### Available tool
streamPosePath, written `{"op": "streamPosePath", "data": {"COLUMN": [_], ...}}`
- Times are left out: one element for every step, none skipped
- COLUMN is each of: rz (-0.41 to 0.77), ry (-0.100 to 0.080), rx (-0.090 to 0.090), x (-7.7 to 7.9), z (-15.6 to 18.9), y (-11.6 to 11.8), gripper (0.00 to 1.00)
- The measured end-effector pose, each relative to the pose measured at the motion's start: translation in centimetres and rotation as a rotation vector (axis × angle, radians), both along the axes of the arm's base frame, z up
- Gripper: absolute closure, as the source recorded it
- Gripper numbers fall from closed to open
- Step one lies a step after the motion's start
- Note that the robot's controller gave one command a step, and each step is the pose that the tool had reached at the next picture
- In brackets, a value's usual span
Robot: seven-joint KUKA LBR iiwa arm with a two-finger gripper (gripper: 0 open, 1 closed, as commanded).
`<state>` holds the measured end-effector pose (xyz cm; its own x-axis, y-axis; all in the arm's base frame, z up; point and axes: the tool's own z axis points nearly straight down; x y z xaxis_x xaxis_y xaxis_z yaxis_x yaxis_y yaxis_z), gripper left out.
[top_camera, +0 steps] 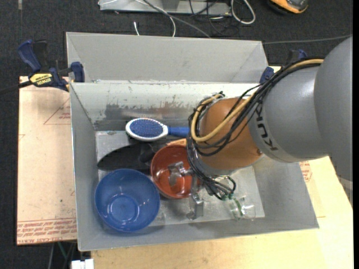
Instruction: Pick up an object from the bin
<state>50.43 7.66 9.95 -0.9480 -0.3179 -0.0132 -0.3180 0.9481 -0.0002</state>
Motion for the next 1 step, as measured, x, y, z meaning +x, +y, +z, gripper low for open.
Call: {"op": "streamPosePath", "data": {"rz": [0.354], "ry": [-0.003], "rx": [-0.003], "x": [-0.43], "z": [-2.42], "y": [0.76], "gripper": [0.0]}}
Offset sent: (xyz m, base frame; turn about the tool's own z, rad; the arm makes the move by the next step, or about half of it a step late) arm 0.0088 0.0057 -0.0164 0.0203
